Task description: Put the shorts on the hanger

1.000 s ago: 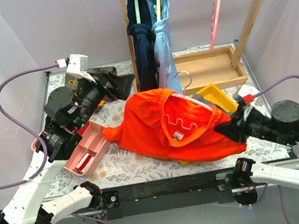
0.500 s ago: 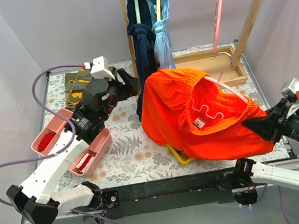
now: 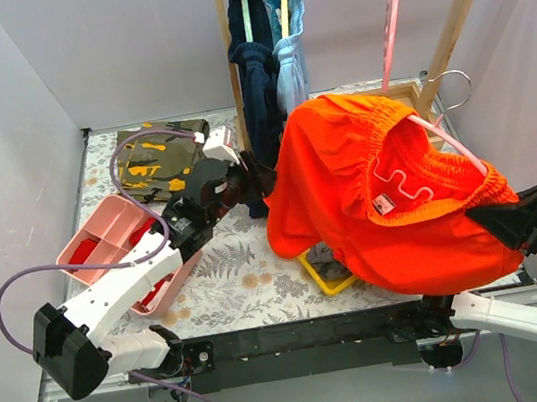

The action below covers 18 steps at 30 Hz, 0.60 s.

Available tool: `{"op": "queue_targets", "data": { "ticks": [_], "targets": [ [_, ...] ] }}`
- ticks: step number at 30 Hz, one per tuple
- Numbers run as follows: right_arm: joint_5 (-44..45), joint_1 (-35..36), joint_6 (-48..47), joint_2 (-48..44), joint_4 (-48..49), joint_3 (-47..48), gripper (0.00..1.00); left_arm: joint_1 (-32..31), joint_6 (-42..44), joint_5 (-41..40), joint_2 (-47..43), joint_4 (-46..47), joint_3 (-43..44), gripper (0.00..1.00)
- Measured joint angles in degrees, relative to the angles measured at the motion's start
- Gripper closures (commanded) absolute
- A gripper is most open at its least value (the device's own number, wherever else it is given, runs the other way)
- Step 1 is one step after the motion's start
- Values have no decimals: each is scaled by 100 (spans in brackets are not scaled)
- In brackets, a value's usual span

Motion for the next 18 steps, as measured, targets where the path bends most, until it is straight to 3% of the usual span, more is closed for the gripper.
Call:
{"op": "queue_targets", "data": {
  "ticks": [18],
  "targets": [
    [629, 0, 293, 216, -356, 424, 99, -1335, -140, 391, 1069, 1475, -92, 46]
  ]
}}
